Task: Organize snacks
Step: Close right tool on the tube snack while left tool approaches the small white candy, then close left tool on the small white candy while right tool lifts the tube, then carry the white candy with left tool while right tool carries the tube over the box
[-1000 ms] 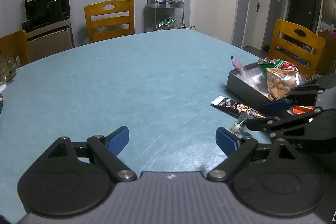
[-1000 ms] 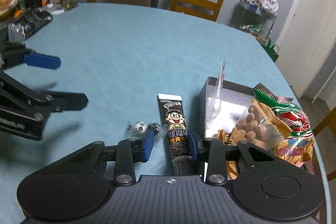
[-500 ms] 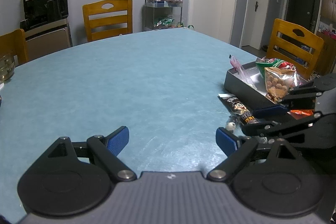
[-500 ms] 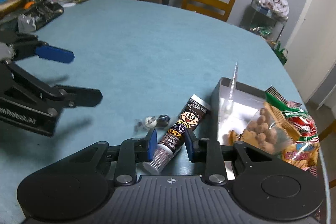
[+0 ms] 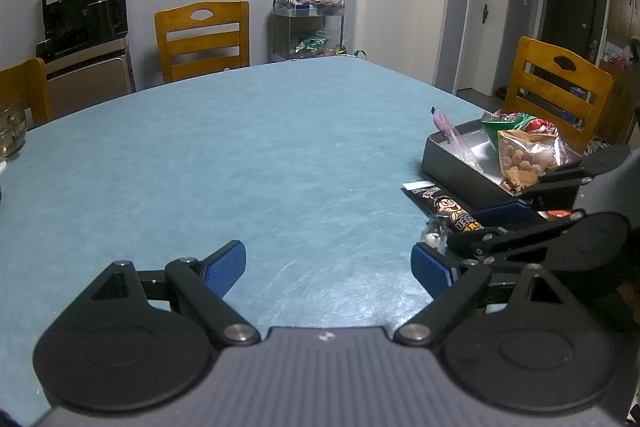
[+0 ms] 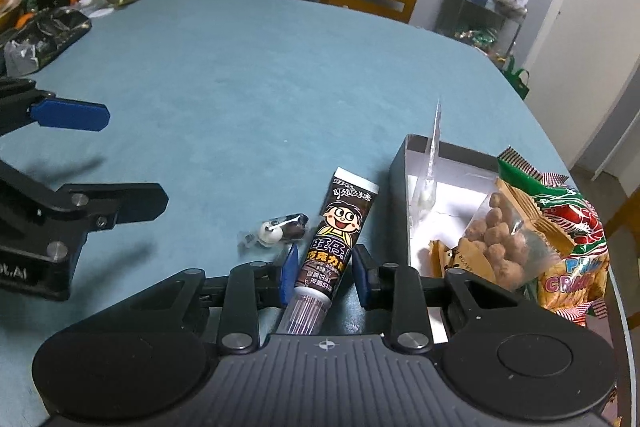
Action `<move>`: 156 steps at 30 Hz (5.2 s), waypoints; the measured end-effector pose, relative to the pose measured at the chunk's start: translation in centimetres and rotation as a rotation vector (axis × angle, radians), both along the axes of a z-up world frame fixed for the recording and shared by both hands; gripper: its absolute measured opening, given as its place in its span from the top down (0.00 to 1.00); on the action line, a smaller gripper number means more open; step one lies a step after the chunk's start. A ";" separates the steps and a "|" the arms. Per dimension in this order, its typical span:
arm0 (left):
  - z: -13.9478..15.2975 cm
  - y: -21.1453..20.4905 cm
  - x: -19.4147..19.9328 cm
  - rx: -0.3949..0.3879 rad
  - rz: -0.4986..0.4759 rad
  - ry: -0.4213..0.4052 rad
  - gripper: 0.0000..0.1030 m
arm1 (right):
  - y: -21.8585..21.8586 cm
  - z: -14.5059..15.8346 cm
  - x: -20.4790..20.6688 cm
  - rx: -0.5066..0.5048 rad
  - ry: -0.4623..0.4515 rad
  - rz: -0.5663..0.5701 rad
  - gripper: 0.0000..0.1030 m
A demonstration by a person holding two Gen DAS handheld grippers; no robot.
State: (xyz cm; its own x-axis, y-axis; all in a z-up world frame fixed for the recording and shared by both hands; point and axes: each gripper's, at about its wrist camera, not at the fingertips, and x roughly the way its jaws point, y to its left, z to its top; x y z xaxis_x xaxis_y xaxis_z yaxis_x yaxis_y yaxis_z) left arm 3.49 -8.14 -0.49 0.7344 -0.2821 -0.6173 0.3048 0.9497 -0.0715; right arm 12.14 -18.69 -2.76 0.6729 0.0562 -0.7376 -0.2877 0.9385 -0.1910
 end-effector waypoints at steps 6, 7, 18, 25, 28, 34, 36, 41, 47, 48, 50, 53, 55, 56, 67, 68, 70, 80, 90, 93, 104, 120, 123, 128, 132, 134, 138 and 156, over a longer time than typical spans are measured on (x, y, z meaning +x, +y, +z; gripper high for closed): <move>0.0 0.0 0.0 -0.001 0.001 0.003 0.12 | 0.1 -0.3 -0.7 -0.007 -0.016 0.033 0.75; 0.0 -0.1 0.1 0.000 0.000 0.004 0.12 | 0.2 -0.3 -0.9 -0.007 -0.017 0.042 0.76; -0.6 -1.1 -0.4 -0.016 -0.137 -0.024 0.12 | -1.3 0.1 -4.1 0.052 0.016 0.076 0.76; -1.5 -4.0 0.0 0.021 -0.248 -0.011 0.20 | -2.8 0.4 -5.7 0.123 0.032 0.067 0.74; -1.6 -4.5 0.6 0.017 -0.247 0.007 0.31 | -3.2 0.6 -6.0 0.134 0.032 0.076 0.64; -2.3 -5.2 2.3 0.008 -0.255 0.068 0.58 | -3.1 1.0 -6.5 0.148 0.028 0.116 0.58; -2.5 -5.6 2.8 0.007 -0.258 0.077 0.65 | -3.0 0.9 -6.5 0.149 0.028 0.122 0.58; -2.9 -5.9 3.0 -0.005 -0.265 0.063 0.67 | -2.8 0.7 -6.3 0.148 0.030 0.123 0.58; -2.8 -4.9 2.4 -0.005 -0.238 0.072 0.85 | -2.3 0.6 -5.8 0.147 0.020 0.110 0.56; -2.7 -4.6 2.3 -0.010 -0.232 0.075 0.85 | -2.2 0.6 -5.7 0.149 0.019 0.106 0.55; -2.7 -4.0 1.8 -0.006 -0.219 0.080 0.85 | -1.9 0.5 -5.5 0.143 0.013 0.103 0.54; -2.5 -3.3 1.0 0.012 -0.206 0.080 0.85 | -1.3 0.3 -5.3 0.109 0.005 0.103 0.54; -2.5 -2.9 0.6 0.016 -0.204 0.081 0.85 | -1.1 0.2 -5.3 0.098 -0.001 0.102 0.54; -2.6 -2.8 0.5 0.018 -0.205 0.081 0.85 | -1.1 0.2 -5.2 0.096 -0.001 0.100 0.54; -3.0 -2.4 0.5 -0.010 -0.213 0.062 0.84 | -1.9 -0.1 -5.9 0.155 -0.019 0.054 0.73; -3.0 -2.4 0.5 -0.014 -0.212 0.062 0.84 | -1.7 -0.2 -6.0 0.138 -0.030 0.065 0.74; -3.0 -2.3 0.5 -0.018 -0.209 0.062 0.84 | -1.9 -0.1 -6.0 0.155 -0.031 0.072 0.76; -2.9 -2.5 0.2 -0.008 -0.191 0.059 0.84 | -1.9 -0.2 -6.3 0.175 -0.058 0.073 0.77; -2.9 -2.8 0.1 -0.001 -0.189 0.055 0.84 | -2.7 1.7 -7.2 0.192 -0.139 0.070 0.77; -2.9 -2.9 0.1 0.002 -0.190 0.053 0.84 | -2.6 2.4 -7.3 0.190 -0.163 0.080 0.77; -3.0 -2.9 0.1 0.006 -0.190 0.050 0.84 | -2.5 3.6 -8.2 0.174 -0.239 0.113 0.77; -3.0 -2.9 0.1 0.005 -0.191 0.048 0.84 | -3.1 4.8 -8.8 0.202 -0.307 0.112 0.77; -3.0 -3.0 0.1 0.003 -0.189 0.043 0.84 | -3.1 4.8 -8.9 0.201 -0.309 0.116 0.77; -3.0 -3.0 0.0 0.002 -0.192 0.036 0.84 | -3.1 5.1 -9.3 0.207 -0.327 0.117 0.78; -3.1 -3.0 0.0 0.003 -0.190 0.033 0.84 | -3.4 5.5 -9.4 0.211 -0.343 0.113 0.78; -3.1 -3.2 -0.2 0.009 -0.200 0.032 0.86 | -3.5 5.7 -9.5 0.215 -0.346 0.113 0.78; -3.0 -3.8 -0.4 0.039 -0.212 0.024 0.90 | -3.7 6.1 -9.6 0.225 -0.352 0.114 0.78; 3.2 -7.0 -1.0 -0.033 -0.256 -0.093 0.91 | -6.1 7.4 -11.2 0.268 -0.395 0.098 0.78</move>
